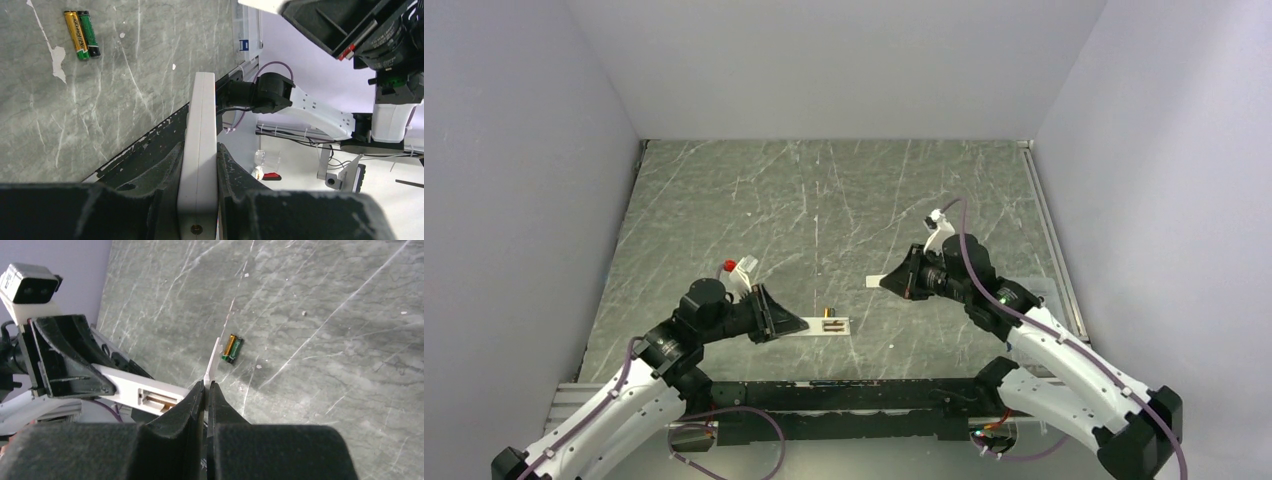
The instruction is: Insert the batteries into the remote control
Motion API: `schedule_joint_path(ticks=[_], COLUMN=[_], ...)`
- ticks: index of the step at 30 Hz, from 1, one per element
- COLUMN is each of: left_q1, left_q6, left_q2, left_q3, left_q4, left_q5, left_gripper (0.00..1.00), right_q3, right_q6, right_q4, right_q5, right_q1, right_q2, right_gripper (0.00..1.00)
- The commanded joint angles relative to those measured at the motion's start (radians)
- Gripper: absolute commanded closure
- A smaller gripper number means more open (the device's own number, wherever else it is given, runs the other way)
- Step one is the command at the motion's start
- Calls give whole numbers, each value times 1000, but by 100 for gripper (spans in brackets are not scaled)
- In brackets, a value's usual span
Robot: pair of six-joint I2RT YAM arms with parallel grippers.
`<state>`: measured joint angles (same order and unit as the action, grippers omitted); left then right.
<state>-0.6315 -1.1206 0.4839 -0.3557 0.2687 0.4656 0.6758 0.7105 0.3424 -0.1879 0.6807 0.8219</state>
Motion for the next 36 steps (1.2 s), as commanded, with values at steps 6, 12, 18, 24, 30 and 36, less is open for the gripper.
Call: schedule_joint_path(ticks=[6,12,18,24,30,36], left_q1=[4,4,4,4,4,4], left_q6=[47,42,56,76,97,90], left_q2=[40,68,102,134,162,183], left_q3=[-62,-46,-49,-67,-81,-72], left_q4=[-17,-64,-104,-133,-139,-178], left_q5=[37,57,75,98,114,128], left_gripper=[100,100,100,100,100,100], right_q3=[-57,-106,-136,-154,-162,-168], right_q6=[-25,-19,-17,12,-8,-20], right_q4=[-185,-280,-367,-476,-537,-585], right_q5=[-250,-292,-334,-371,-349,-342], right_q1=[-180,-283,-361,-425,-459,-495], right_q2=[128,212,299,403,499,569], right_gripper=[100,100,100,100,100,100])
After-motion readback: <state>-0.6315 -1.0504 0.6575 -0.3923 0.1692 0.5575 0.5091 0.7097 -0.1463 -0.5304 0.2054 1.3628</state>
